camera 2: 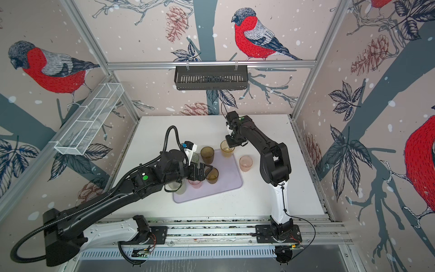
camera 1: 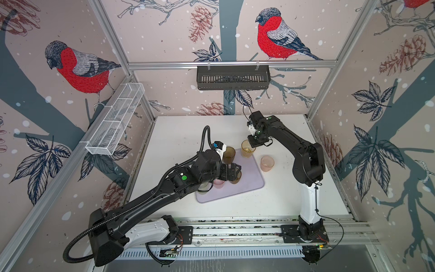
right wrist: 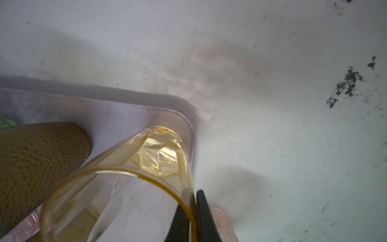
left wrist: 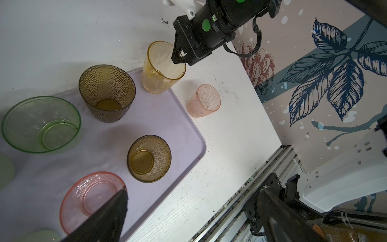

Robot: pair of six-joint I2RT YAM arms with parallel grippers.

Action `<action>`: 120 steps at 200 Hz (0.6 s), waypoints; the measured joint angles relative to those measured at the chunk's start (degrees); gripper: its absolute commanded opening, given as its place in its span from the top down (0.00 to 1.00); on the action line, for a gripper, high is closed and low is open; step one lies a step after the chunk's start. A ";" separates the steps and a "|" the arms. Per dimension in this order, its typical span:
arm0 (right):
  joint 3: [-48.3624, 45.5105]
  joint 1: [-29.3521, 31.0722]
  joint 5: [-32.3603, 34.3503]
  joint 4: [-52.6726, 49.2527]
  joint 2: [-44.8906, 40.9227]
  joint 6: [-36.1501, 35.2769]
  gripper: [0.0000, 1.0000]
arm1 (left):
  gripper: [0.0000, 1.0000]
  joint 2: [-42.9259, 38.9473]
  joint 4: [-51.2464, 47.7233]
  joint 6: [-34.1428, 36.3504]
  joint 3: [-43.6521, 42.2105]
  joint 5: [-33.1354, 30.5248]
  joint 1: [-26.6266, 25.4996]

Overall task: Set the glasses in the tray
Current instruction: 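Lift the yellow glass and set it down on the tray's edge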

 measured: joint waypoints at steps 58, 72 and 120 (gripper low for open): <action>-0.28 0.59 -0.11 0.07 0.55 0.00 0.97 | 0.03 -0.09 0.00 -0.07 -0.13 -0.04 0.00; -0.44 0.79 -0.13 0.13 0.63 0.00 0.97 | 0.03 -0.09 0.00 -0.04 -0.20 -0.17 0.00; -1.03 1.20 -0.52 0.42 0.85 0.02 0.96 | 0.03 -0.35 0.00 -0.07 -0.31 -0.74 0.00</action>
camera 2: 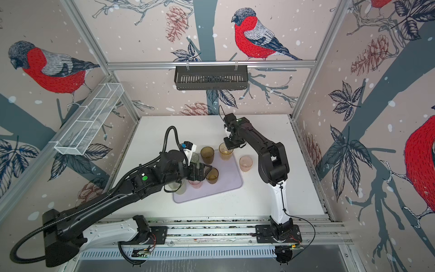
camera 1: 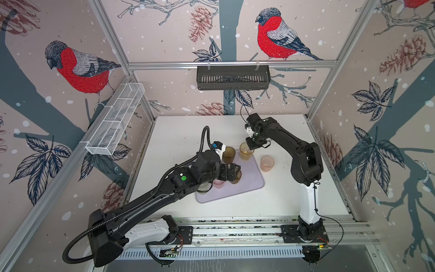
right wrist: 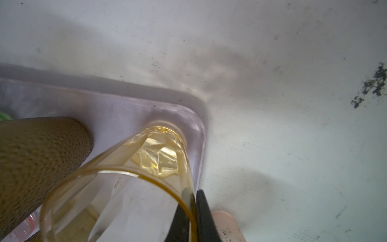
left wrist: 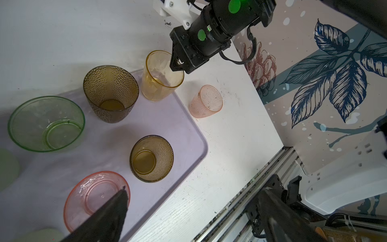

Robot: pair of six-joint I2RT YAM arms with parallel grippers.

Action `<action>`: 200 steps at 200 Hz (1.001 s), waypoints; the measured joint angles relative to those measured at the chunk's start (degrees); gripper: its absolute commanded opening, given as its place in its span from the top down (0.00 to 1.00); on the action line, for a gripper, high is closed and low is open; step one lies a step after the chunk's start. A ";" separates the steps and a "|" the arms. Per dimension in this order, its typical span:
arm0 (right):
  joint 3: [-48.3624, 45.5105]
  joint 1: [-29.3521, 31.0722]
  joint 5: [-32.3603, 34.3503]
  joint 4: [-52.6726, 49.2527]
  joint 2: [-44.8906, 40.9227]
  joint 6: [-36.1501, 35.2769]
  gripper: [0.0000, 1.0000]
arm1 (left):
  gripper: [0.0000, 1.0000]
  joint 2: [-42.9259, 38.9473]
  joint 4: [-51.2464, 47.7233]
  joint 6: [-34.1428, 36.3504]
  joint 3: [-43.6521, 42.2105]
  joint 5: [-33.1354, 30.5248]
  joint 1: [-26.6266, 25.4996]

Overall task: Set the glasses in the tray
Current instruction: 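Lift the yellow glass and set it down on the tray's edge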

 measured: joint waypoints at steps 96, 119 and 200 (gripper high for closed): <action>-0.79 0.13 0.00 0.39 0.13 0.02 0.93 | 0.03 -0.11 0.00 -0.09 -0.02 -0.13 0.00; -1.03 0.22 0.04 0.72 0.13 0.04 0.92 | 0.03 -0.15 -0.02 -0.09 -0.02 -0.13 0.00; -1.18 0.37 -0.02 1.29 0.13 1.03 0.85 | 0.03 -0.17 -0.02 -0.11 -0.02 -0.13 0.00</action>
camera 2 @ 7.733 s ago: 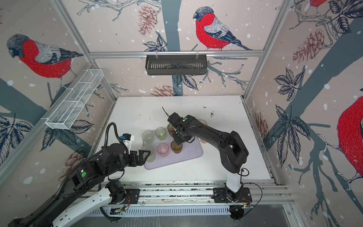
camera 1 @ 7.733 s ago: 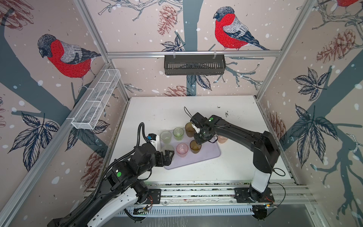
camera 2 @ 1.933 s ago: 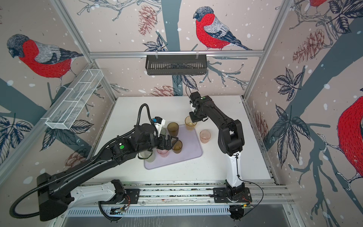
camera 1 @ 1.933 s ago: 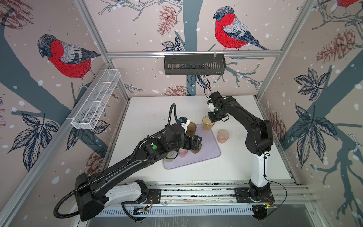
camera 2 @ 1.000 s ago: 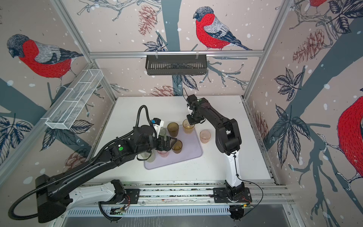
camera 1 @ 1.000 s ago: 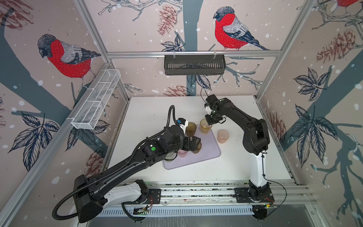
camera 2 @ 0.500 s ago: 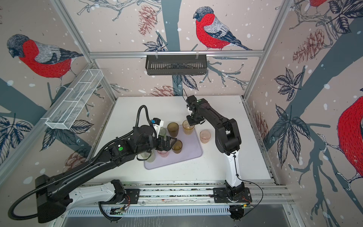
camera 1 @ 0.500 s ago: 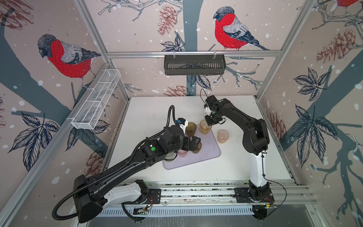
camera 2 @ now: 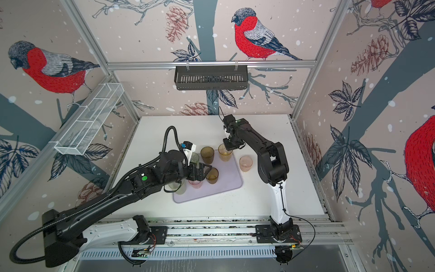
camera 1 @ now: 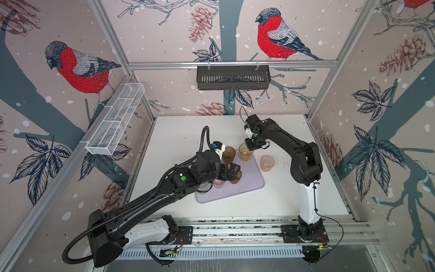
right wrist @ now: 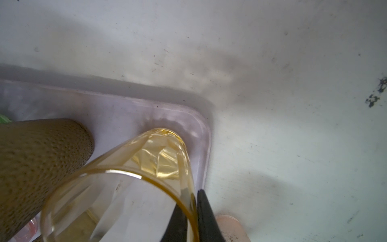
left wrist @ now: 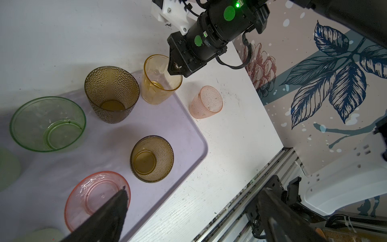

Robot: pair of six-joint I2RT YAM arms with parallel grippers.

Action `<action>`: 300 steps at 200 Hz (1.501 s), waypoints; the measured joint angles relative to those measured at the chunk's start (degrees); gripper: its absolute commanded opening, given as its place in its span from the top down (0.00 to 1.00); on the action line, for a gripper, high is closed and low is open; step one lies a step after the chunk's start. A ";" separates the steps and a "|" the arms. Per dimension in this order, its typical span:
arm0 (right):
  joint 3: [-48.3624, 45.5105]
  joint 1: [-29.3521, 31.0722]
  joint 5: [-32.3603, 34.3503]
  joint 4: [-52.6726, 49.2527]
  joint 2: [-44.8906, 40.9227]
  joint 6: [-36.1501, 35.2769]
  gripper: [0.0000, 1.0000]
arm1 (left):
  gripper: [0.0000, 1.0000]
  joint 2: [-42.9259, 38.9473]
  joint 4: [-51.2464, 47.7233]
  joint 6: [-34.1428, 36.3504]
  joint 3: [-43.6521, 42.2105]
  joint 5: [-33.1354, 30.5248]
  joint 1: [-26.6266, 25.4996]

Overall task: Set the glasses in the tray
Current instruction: 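Lift the yellow glass and set it down on the tray's edge, then open the right gripper to release the yellow glass, then raise the right gripper and move it over the peach dotted glass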

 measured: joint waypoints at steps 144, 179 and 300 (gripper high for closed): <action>0.96 0.00 0.02 0.44 -0.87 0.66 0.47 | 0.03 -0.13 -0.15 0.00 0.00 0.00 0.00; 2.32 -0.04 0.11 -0.04 -1.97 0.63 0.40 | 0.03 -0.13 -0.15 0.02 0.02 0.02 0.00; -3.80 -2.36 2.08 -1.64 -14.38 1.53 0.19 | 0.03 2.54 -1.42 2.71 2.82 1.51 0.00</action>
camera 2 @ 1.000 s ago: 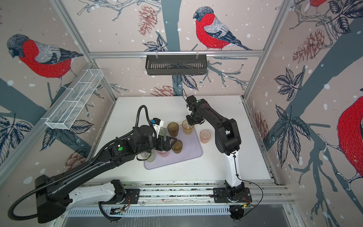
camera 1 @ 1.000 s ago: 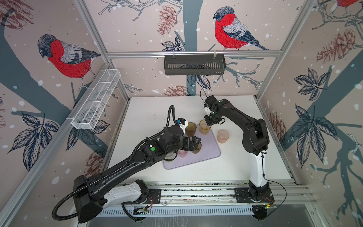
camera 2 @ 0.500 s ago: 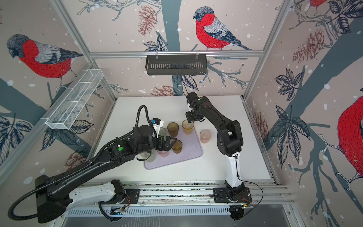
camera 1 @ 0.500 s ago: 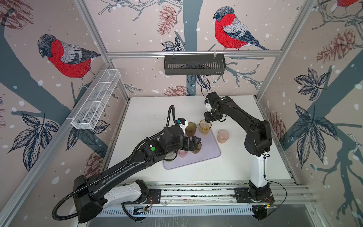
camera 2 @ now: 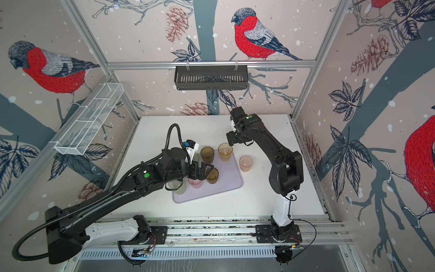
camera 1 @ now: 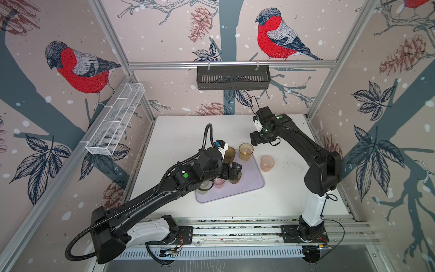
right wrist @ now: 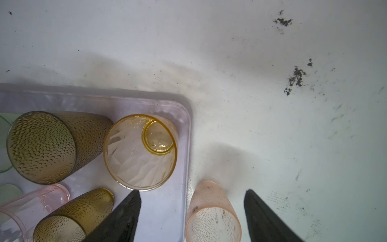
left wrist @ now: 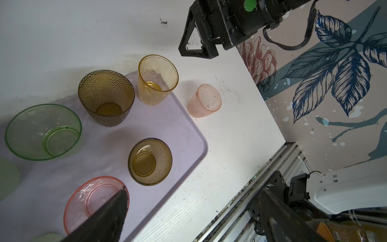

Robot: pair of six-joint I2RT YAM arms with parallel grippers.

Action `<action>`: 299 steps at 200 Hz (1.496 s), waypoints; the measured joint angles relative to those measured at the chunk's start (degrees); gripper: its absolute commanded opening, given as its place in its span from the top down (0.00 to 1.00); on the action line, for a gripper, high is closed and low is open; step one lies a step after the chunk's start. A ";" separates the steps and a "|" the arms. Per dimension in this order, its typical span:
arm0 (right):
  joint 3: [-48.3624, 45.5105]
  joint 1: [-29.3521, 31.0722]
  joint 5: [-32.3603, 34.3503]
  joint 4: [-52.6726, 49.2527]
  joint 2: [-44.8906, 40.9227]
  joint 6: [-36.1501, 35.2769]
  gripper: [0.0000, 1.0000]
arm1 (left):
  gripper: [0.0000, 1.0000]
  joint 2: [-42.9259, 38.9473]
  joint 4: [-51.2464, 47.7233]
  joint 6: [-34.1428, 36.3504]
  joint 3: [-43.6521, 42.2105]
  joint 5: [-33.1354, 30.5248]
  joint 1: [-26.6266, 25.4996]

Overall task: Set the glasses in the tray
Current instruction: 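Raise the right gripper and move it over the peach dotted glass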

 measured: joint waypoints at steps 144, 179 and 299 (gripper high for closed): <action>-22.80 -10.27 -4.37 1.75 -17.31 1.49 0.19 | 0.03 1.75 1.16 0.39 -0.07 2.05 -0.44; -26.71 -11.74 -5.97 3.45 -18.40 1.75 0.21 | 0.03 2.36 1.92 0.50 -0.07 2.82 -0.85; -31.34 -12.13 -8.31 8.35 -15.61 1.90 0.33 | 0.03 2.67 3.06 0.50 -0.13 3.02 -1.36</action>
